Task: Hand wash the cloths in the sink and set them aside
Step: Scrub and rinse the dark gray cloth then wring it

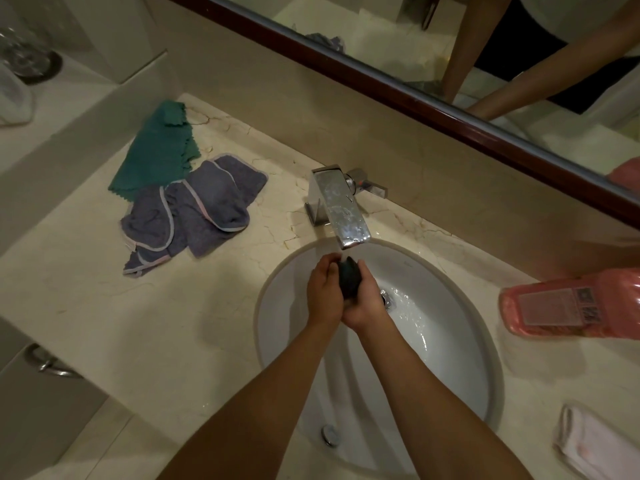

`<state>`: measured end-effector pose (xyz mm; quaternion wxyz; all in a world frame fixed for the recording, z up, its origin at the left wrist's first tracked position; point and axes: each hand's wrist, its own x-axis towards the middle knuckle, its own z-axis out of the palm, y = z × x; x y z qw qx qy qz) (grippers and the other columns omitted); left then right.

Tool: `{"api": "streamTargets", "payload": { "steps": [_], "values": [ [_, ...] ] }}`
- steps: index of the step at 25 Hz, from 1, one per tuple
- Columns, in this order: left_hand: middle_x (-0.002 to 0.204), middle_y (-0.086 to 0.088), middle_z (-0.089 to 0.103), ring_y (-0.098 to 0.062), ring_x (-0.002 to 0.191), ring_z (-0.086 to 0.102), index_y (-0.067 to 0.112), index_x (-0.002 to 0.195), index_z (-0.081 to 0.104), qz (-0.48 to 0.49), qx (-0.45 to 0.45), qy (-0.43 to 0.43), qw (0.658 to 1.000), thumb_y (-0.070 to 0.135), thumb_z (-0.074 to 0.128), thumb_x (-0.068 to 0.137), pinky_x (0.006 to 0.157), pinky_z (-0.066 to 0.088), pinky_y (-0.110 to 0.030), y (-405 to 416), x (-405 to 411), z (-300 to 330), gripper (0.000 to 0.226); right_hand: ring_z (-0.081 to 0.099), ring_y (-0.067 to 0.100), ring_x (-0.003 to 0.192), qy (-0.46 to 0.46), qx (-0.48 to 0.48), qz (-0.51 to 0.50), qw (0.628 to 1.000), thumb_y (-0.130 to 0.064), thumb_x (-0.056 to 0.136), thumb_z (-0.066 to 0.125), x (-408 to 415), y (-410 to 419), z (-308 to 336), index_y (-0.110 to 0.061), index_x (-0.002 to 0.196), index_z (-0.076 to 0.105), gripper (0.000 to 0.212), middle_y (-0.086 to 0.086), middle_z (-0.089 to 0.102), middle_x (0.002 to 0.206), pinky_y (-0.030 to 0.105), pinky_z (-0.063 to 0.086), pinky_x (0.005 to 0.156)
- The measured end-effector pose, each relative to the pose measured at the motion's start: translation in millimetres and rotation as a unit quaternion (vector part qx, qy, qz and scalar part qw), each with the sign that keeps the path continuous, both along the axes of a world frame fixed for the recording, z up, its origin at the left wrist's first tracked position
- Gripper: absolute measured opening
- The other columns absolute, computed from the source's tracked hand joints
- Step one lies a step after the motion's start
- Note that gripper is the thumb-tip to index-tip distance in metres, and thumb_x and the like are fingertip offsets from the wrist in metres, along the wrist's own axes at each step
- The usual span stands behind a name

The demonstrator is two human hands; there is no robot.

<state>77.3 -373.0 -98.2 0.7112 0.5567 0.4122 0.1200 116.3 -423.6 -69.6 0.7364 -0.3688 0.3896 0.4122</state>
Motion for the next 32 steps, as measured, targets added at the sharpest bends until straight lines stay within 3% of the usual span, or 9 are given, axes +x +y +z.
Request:
{"api": "streamTargets", "payload": {
  "steps": [2, 5, 10, 14, 16, 19, 23, 28, 32],
  "values": [
    [0.116, 0.001, 0.066, -0.014, 0.107, 0.063, 0.030, 0.115, 0.066, 0.009, -0.032, 0.002, 0.999, 0.013, 0.040, 0.106, 0.093, 0.053, -0.026, 4, 0, -2, 0.032, 0.067, 0.029, 0.104, -0.024, -0.013, -0.007, 1.000, -0.043, 0.099, 0.057, -1, 6, -1, -0.005, 0.117, 0.065, 0.042, 0.019, 0.071, 0.111, 0.038, 0.054, 0.084],
    [0.114, -0.002, 0.070, -0.017, 0.106, 0.066, 0.021, 0.118, 0.070, 0.038, -0.052, 0.023, 0.998, 0.021, 0.041, 0.106, 0.092, 0.056, -0.031, 5, 4, 0, 0.032, 0.069, 0.032, 0.103, -0.084, -0.042, -0.042, 0.995, -0.032, 0.098, 0.062, -3, 14, -5, -0.004, 0.119, 0.066, 0.035, 0.020, 0.070, 0.116, 0.039, 0.057, 0.082],
    [0.087, -0.002, 0.076, -0.019, 0.088, 0.073, 0.021, 0.088, 0.076, 0.060, -0.132, 0.056, 0.988, 0.037, 0.049, 0.101, 0.079, 0.057, -0.032, 11, 16, 9, 0.034, 0.070, 0.033, 0.105, -0.164, -0.102, -0.016, 0.981, -0.030, 0.100, 0.059, -6, 16, -9, -0.006, 0.111, 0.071, 0.029, 0.019, 0.072, 0.111, 0.042, 0.057, 0.088],
    [0.078, -0.003, 0.076, -0.018, 0.079, 0.074, 0.016, 0.082, 0.076, 0.064, -0.104, 0.050, 0.991, 0.039, 0.054, 0.101, 0.076, 0.057, -0.031, 11, 18, 8, 0.037, 0.073, 0.027, 0.095, -0.164, -0.157, 0.022, 0.974, -0.039, 0.100, 0.057, -9, 18, -9, -0.011, 0.100, 0.073, 0.033, 0.014, 0.076, 0.101, 0.040, 0.059, 0.087],
    [0.073, -0.001, 0.076, -0.014, 0.071, 0.073, 0.016, 0.077, 0.074, 0.066, -0.104, 0.043, 0.991, 0.041, 0.054, 0.102, 0.074, 0.057, -0.031, 8, 13, 8, 0.041, 0.075, 0.022, 0.086, -0.177, -0.181, 0.037, 0.967, -0.041, 0.100, 0.057, -8, 17, -10, -0.012, 0.095, 0.074, 0.034, 0.011, 0.077, 0.094, 0.035, 0.061, 0.080],
    [0.070, 0.000, 0.075, -0.013, 0.068, 0.073, 0.019, 0.071, 0.074, 0.084, -0.101, 0.047, 0.990, 0.043, 0.055, 0.101, 0.073, 0.057, -0.032, 4, 9, 7, 0.043, 0.072, 0.015, 0.066, -0.197, -0.219, 0.060, 0.954, -0.040, 0.099, 0.059, -6, 18, -9, -0.009, 0.086, 0.073, 0.036, 0.005, 0.076, 0.075, 0.025, 0.056, 0.058],
    [0.068, 0.000, 0.074, -0.016, 0.071, 0.072, 0.018, 0.073, 0.074, 0.084, -0.102, 0.037, 0.990, 0.040, 0.055, 0.102, 0.076, 0.057, -0.034, 2, 9, 7, 0.041, 0.067, 0.015, 0.060, -0.233, -0.246, 0.062, 0.939, -0.028, 0.098, 0.060, 2, 21, -9, -0.006, 0.076, 0.070, 0.033, 0.009, 0.070, 0.071, 0.026, 0.054, 0.056],
    [0.087, -0.006, 0.077, -0.021, 0.088, 0.074, 0.013, 0.093, 0.075, 0.045, -0.112, 0.024, 0.992, 0.040, 0.045, 0.106, 0.083, 0.057, -0.034, 1, 9, 6, 0.043, 0.068, 0.026, 0.081, -0.291, -0.257, 0.069, 0.919, -0.028, 0.100, 0.051, -2, 22, -11, -0.013, 0.079, 0.070, 0.033, 0.013, 0.073, 0.085, 0.040, 0.056, 0.078],
    [0.093, -0.007, 0.077, -0.023, 0.096, 0.073, 0.010, 0.104, 0.075, 0.044, -0.156, -0.004, 0.987, 0.036, 0.051, 0.104, 0.093, 0.056, -0.039, -2, 9, 10, 0.035, 0.068, 0.028, 0.098, -0.333, -0.242, 0.100, 0.906, -0.032, 0.101, 0.049, -7, 20, -13, -0.021, 0.093, 0.070, 0.024, 0.007, 0.072, 0.098, 0.043, 0.055, 0.087]
  ]
}}
